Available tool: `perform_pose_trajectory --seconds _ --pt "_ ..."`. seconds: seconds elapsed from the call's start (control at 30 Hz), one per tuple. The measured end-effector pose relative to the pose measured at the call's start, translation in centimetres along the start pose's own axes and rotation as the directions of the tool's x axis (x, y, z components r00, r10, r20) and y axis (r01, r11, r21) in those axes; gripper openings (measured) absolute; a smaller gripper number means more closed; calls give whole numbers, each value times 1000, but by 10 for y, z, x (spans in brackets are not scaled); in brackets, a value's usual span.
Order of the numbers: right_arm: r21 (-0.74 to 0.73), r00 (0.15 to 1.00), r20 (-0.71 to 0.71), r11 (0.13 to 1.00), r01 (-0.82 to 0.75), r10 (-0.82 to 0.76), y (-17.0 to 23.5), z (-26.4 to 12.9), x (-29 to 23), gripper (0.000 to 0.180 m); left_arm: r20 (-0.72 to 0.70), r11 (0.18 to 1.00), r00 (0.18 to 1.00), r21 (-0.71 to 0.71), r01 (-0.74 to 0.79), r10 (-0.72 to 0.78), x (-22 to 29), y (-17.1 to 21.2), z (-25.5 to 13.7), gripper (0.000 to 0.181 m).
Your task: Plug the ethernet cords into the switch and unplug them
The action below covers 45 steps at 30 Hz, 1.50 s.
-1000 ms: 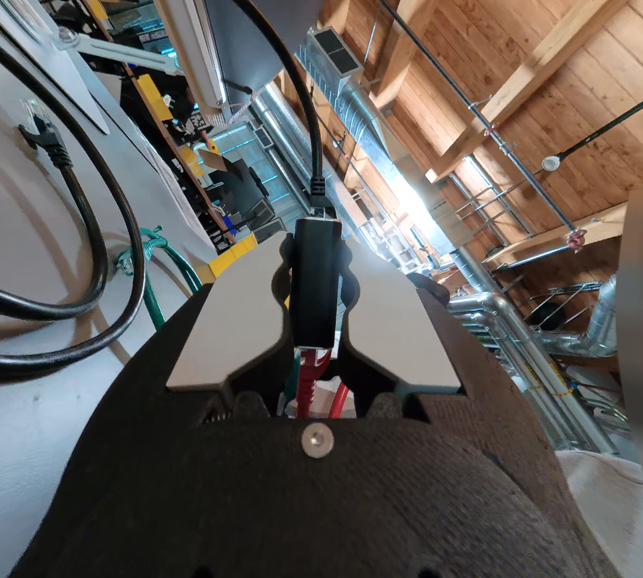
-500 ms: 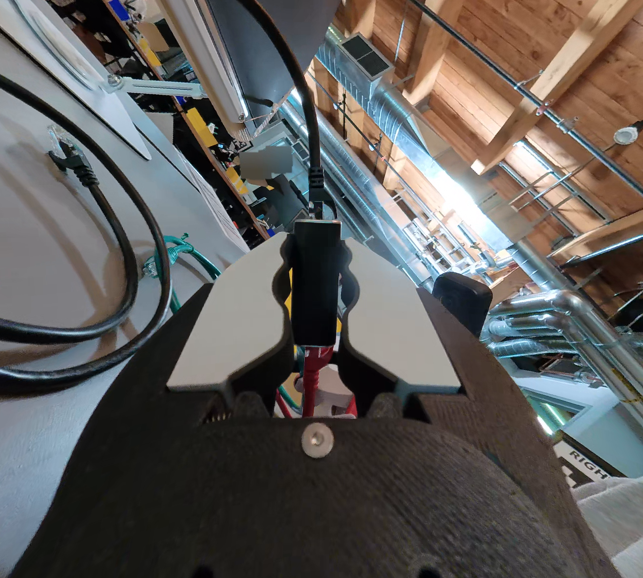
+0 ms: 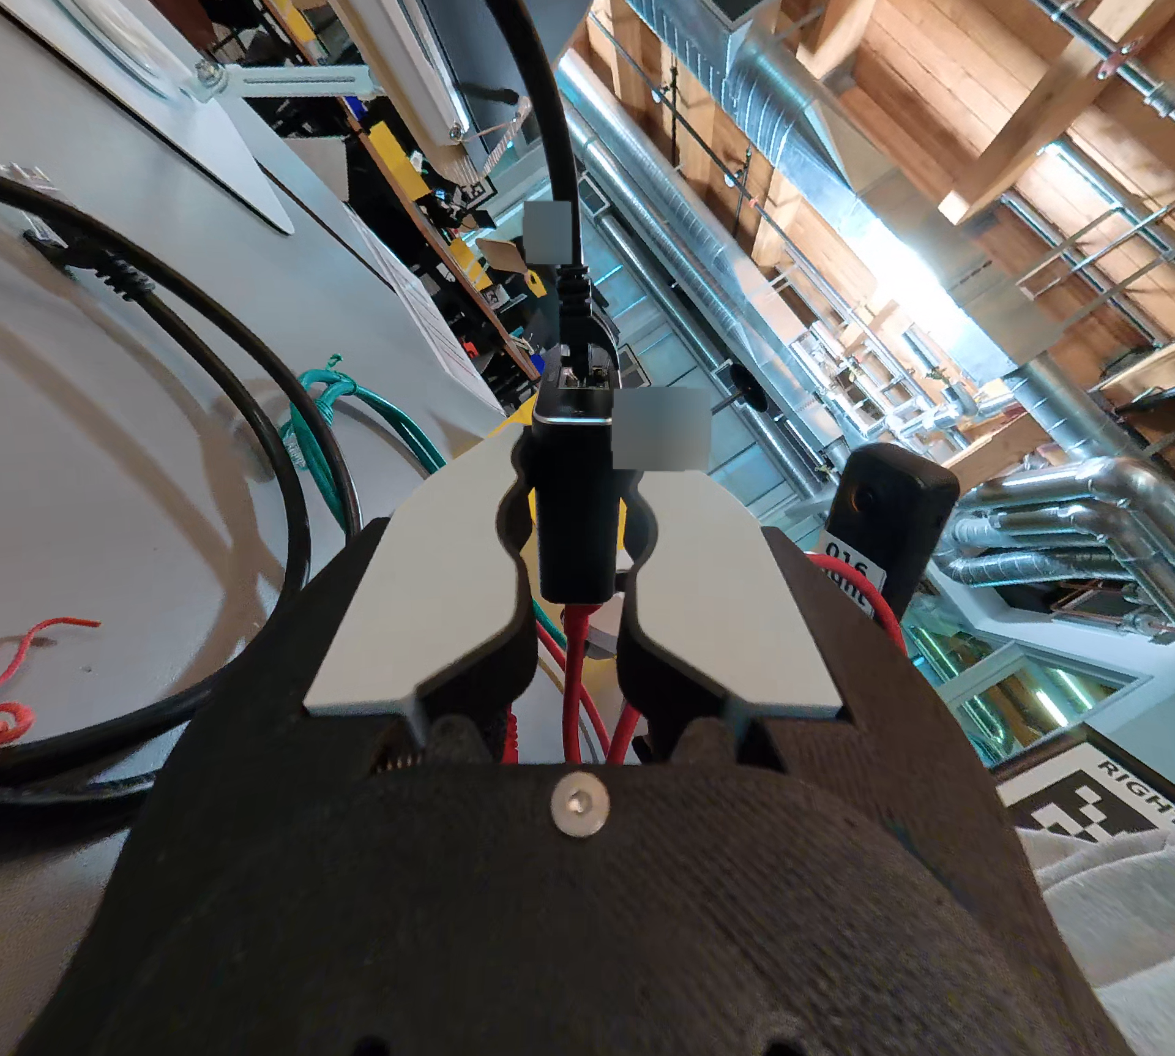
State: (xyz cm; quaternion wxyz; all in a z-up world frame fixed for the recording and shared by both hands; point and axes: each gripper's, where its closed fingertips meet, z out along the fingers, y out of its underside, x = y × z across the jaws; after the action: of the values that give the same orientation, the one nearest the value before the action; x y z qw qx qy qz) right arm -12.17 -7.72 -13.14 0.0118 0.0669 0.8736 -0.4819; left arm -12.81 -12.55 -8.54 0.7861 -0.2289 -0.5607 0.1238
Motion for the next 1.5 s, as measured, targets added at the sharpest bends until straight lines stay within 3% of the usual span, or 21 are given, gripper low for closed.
perform_pose_trajectory --seconds 0.27,0.63,0.83,1.17,1.23,1.33,1.5 --pt "9 980 -101 985 175 -173 -1 4 -8 12 -2 998 1000 55 20 -20 0 -6 -4 25" --pt "98 985 -128 986 132 -119 -6 2 -1 14 -5 998 1000 66 -24 24 5 -4 -4 25" --pt "176 994 0 979 -104 106 -11 -1 0 13 -54 993 998 117 -32 39 15 -4 -4 25" --pt "164 994 -91 983 83 -69 -13 -3 1 12 -23 982 984 67 -174 176 14 -5 -2 25" --pt "175 998 -58 984 40 -30 -13 -3 -1 12 -34 980 981 53 -191 193 14 -5 -1 25" --pt "188 993 46 975 -119 113 -11 -1 0 13 -59 990 990 53 -127 130 10 -4 1 25" --pt "169 993 71 980 -102 91 -9 1 -5 13 -117 995 992 74 61 -52 5 -7 -2 24"
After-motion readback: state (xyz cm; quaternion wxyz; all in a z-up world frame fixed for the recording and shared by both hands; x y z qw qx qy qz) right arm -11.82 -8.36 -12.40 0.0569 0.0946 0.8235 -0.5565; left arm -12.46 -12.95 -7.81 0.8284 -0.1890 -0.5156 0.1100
